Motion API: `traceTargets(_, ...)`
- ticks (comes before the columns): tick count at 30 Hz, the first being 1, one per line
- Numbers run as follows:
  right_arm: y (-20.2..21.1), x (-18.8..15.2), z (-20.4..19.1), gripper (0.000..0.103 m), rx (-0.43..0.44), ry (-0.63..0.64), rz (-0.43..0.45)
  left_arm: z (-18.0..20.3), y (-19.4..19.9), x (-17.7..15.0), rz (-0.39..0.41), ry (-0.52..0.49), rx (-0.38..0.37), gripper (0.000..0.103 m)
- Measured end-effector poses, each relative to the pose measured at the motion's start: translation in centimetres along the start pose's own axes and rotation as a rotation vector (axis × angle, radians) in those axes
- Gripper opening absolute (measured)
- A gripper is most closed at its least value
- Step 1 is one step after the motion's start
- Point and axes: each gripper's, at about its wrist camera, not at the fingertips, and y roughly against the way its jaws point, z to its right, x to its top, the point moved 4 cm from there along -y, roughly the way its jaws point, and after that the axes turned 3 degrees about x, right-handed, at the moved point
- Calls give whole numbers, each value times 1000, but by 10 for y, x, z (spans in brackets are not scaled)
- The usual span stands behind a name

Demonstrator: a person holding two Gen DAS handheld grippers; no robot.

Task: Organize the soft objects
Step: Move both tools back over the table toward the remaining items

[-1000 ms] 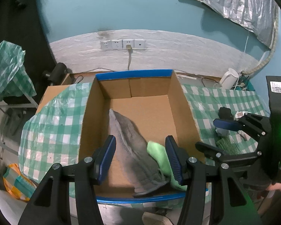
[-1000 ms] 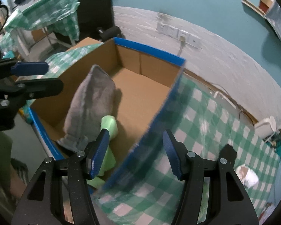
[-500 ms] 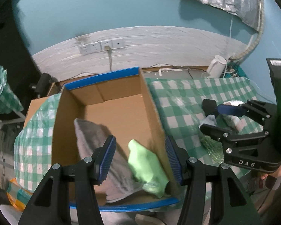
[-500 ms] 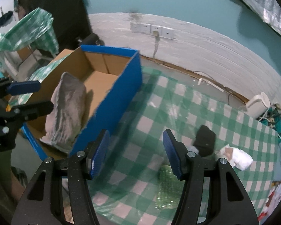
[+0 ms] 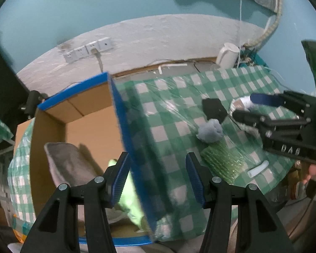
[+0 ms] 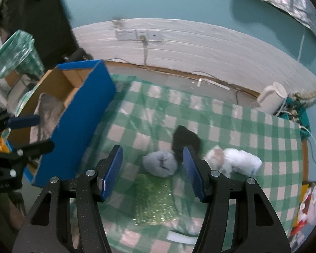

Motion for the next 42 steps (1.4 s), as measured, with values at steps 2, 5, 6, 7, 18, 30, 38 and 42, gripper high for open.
traceTargets(2,1,-3,11,60,-7,-18,-3,9,-6,-1,-18,-11,-7,56)
traceTargets(5,1,-8,28,60,-17,-43,-6,24,-14,-2,-49,-23,-22,56)
traceTargets(6,1,-9,33,60,-22,-50,-8,31,-17,-1,-59,-28,-29,56)
traceTargets(7,0,-11,38,60,-26,-57,-10,35,-20,-1,-64,-32,-33,56)
traceTargets(18,-14,-31,90,61,-65,-121,-59,76,-50,5,-122,-62,-56,56)
traceTargets(30,-46,-48,117,61,-60,-138,-117,104,-78,3,-171,-112,-53,56)
traceTargets(38,-63,-51,114,61,-56,-98,-152,110,-93,1,-195,-131,-64,56)
traceTargets(42,-70,-51,114,61,-61,-92,-169,110,-100,0,-201,-136,-68,56)
